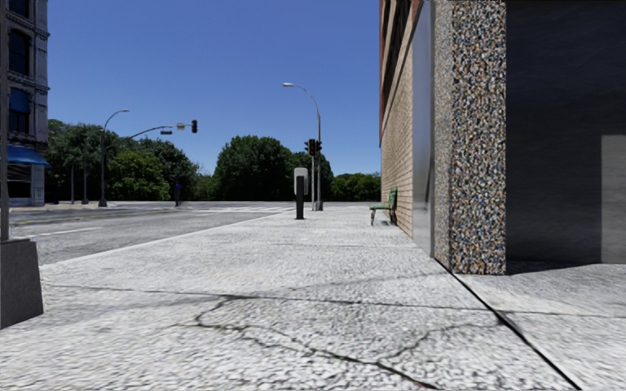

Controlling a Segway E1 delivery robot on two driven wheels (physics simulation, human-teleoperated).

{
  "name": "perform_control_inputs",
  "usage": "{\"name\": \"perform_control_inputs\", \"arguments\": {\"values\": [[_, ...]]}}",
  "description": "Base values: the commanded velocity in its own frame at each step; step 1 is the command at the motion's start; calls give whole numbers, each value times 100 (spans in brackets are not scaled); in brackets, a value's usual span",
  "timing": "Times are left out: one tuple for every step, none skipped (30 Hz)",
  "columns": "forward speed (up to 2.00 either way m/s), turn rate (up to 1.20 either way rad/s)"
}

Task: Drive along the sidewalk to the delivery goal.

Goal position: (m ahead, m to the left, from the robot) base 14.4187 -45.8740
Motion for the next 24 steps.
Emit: {"name": "perform_control_inputs", "arguments": {"values": [[200,0],[200,0],[200,0],[200,0],[200,0],[200,0],[200,0],[200,0],[200,0],[200,0],[200,0],[200,0],[200,0],[200,0],[200,0],[200,0],[200,0],[200,0],[200,0],[200,0],[200,0],[200,0],[200,0],[200,0]]}}
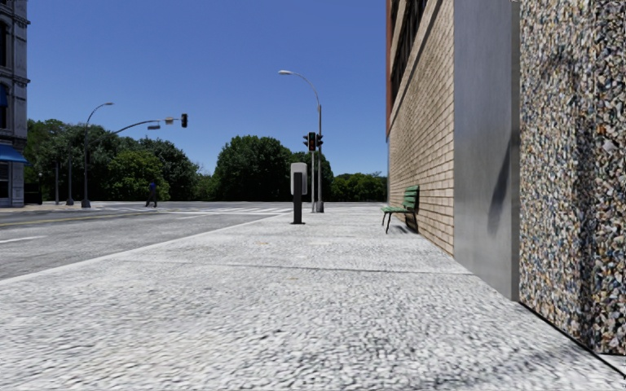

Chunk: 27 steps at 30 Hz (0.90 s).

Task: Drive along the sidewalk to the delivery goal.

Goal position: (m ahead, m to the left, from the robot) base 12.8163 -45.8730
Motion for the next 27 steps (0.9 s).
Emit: {"name": "perform_control_inputs", "arguments": {"values": [[200,0],[200,0],[200,0],[200,0],[200,-1],[200,-1],[200,-15],[200,-22],[200,-24],[200,-24],[200,-24],[200,-25],[200,-25],[200,-25],[200,-25],[200,-25],[200,-25],[200,-25],[200,-25],[200,-25],[200,-25],[200,-25],[200,-25],[200,-25],[200,-25],[200,-25],[200,-25]]}}
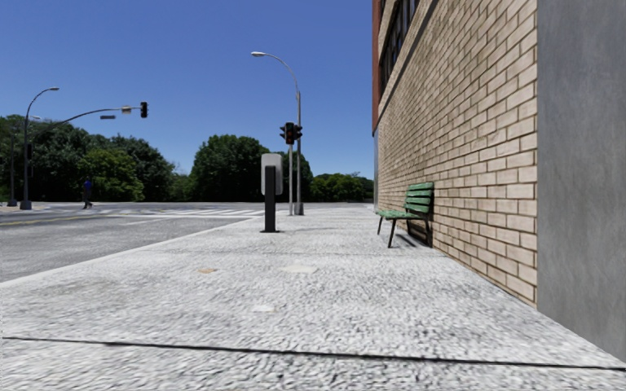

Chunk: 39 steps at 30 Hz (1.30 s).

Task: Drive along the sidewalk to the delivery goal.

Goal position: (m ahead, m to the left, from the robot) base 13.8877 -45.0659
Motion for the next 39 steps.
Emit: {"name": "perform_control_inputs", "arguments": {"values": [[200,-25],[200,-25],[200,-25],[200,-25],[200,-25],[200,-25],[200,-25],[200,-25],[200,-25],[200,-25],[200,-25],[200,-25],[200,-25],[200,-25],[200,-25],[200,-25],[200,-25],[200,-25],[200,-25],[200,-25],[200,-25],[200,-25],[200,-25],[200,-25],[200,-25],[200,-25],[200,-25],[200,-22],[200,-22],[200,0],[200,0],[200,0],[200,0],[200,0],[200,0],[200,0],[200,0],[200,0],[200,0]]}}
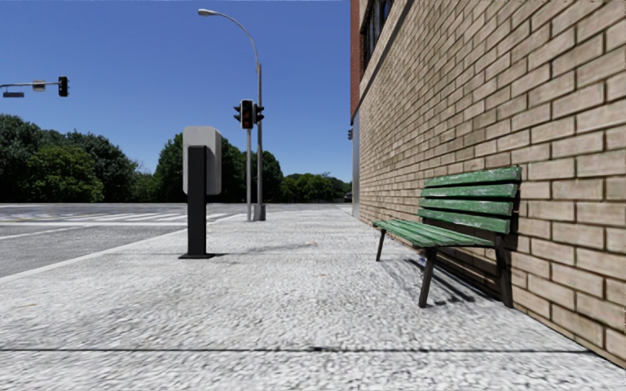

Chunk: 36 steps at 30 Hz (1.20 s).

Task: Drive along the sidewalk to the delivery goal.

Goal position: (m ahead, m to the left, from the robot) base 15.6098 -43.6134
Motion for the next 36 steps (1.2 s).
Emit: {"name": "perform_control_inputs", "arguments": {"values": [[200,0],[200,0],[200,0],[200,0],[200,0],[200,0],[200,0],[200,0],[200,0],[200,0],[200,0],[200,0],[200,0],[200,0],[200,0],[200,0],[200,0],[200,0],[200,0],[200,0],[200,0],[200,0],[200,0],[200,0],[200,0],[200,0],[200,0],[200,0],[200,0],[200,0],[200,0],[200,0],[200,0],[200,0],[200,0],[200,0]]}}
